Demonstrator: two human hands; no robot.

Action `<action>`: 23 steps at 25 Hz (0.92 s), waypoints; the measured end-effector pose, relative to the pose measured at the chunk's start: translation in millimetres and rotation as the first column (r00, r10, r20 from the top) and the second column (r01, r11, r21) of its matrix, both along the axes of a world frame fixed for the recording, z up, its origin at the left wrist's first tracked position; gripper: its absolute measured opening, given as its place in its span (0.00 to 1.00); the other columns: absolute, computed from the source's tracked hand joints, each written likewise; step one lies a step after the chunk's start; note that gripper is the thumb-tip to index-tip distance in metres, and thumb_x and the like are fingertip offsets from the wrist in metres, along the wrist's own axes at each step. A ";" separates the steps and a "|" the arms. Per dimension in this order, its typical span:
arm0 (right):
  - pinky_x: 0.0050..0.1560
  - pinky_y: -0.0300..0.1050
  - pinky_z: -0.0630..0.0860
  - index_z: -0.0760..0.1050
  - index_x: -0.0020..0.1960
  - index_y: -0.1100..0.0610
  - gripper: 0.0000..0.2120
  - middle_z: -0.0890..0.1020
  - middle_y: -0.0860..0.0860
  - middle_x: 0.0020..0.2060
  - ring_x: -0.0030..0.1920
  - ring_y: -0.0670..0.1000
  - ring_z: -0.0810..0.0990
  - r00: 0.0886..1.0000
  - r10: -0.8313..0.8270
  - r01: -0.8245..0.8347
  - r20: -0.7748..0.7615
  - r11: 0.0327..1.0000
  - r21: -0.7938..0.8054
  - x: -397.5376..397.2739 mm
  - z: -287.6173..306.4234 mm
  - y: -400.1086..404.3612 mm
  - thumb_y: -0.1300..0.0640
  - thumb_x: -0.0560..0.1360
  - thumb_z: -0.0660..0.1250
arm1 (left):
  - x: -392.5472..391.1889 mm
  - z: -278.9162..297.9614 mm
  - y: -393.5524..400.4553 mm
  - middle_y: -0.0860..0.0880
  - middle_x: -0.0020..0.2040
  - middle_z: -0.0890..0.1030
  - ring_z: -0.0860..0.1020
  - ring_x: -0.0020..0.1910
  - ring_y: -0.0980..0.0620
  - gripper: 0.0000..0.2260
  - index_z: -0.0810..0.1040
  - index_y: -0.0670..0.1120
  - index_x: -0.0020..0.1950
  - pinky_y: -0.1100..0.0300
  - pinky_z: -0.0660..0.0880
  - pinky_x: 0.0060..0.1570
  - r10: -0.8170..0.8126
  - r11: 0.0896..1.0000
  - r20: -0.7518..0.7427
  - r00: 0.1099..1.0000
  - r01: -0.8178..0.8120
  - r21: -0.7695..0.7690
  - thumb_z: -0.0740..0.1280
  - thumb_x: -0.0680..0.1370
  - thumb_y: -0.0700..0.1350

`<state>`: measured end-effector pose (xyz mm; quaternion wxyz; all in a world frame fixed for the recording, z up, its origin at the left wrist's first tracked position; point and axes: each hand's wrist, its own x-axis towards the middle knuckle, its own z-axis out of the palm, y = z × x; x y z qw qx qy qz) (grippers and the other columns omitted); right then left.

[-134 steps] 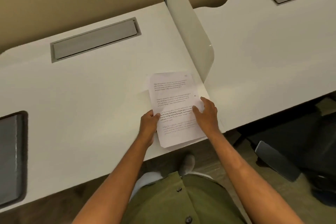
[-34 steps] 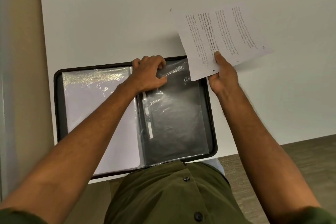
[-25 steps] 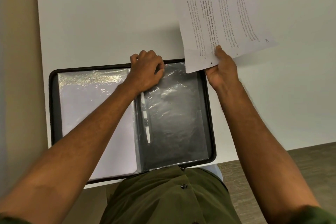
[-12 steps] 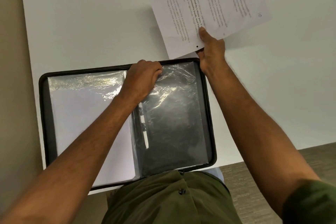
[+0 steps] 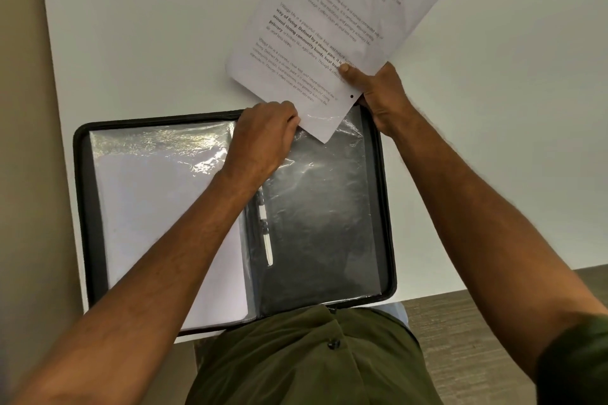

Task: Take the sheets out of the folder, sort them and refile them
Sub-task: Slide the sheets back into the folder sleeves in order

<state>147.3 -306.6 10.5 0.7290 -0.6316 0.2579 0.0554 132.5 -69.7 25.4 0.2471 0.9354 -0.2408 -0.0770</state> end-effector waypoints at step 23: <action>0.63 0.53 0.82 0.74 0.73 0.57 0.25 0.84 0.52 0.64 0.62 0.53 0.84 0.787 0.580 -0.608 -0.210 0.787 -0.104 12.7 16.9 -29.4 0.60 0.77 0.75 | 34.3 -8.1 54.0 0.49 0.46 0.75 0.73 0.52 0.46 0.12 0.74 0.49 0.43 0.47 0.60 0.56 0.218 0.962 -0.063 0.974 -0.204 0.179 0.58 0.83 0.50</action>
